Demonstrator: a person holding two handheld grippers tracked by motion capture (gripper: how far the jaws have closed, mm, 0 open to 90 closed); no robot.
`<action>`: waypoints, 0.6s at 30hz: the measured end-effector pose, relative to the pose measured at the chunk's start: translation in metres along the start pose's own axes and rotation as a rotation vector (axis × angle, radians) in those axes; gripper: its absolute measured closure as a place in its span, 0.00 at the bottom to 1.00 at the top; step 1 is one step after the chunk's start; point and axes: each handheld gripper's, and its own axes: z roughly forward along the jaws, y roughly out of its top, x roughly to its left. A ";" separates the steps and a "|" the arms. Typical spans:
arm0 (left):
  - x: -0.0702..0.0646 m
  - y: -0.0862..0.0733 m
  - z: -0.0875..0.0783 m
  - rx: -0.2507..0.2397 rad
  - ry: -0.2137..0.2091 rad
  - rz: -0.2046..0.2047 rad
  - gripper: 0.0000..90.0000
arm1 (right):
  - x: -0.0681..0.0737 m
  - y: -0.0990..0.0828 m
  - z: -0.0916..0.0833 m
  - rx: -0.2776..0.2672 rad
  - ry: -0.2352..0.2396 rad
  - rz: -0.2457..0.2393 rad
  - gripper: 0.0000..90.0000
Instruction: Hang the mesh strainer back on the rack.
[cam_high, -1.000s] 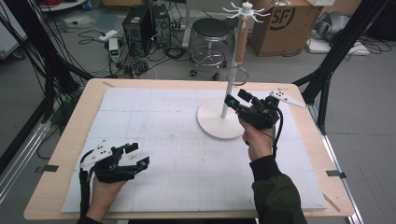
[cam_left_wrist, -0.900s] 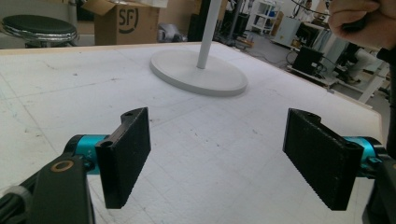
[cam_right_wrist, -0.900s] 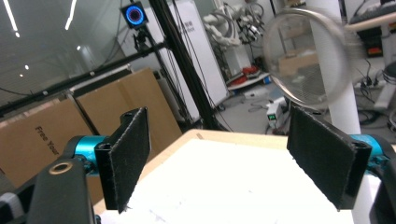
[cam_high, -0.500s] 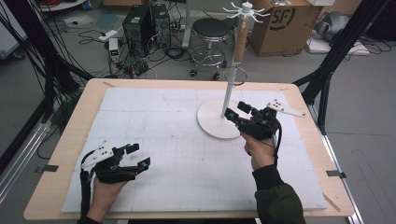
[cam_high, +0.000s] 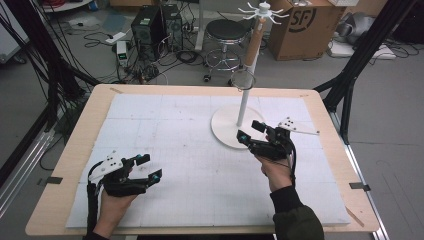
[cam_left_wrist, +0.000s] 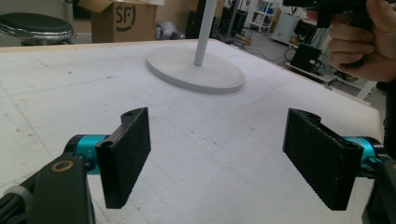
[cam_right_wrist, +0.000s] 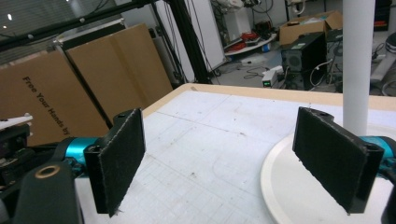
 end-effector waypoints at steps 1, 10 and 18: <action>0.000 0.000 0.000 0.004 -0.001 -0.002 0.27 | 0.000 -0.001 -0.001 0.000 0.001 0.006 0.18; -0.001 -0.001 0.002 0.010 -0.006 -0.003 0.27 | -0.005 -0.018 -0.008 0.038 -0.009 -0.009 0.18; -0.001 -0.002 0.004 0.013 -0.003 0.002 0.27 | -0.005 -0.033 -0.013 0.092 -0.032 -0.049 0.17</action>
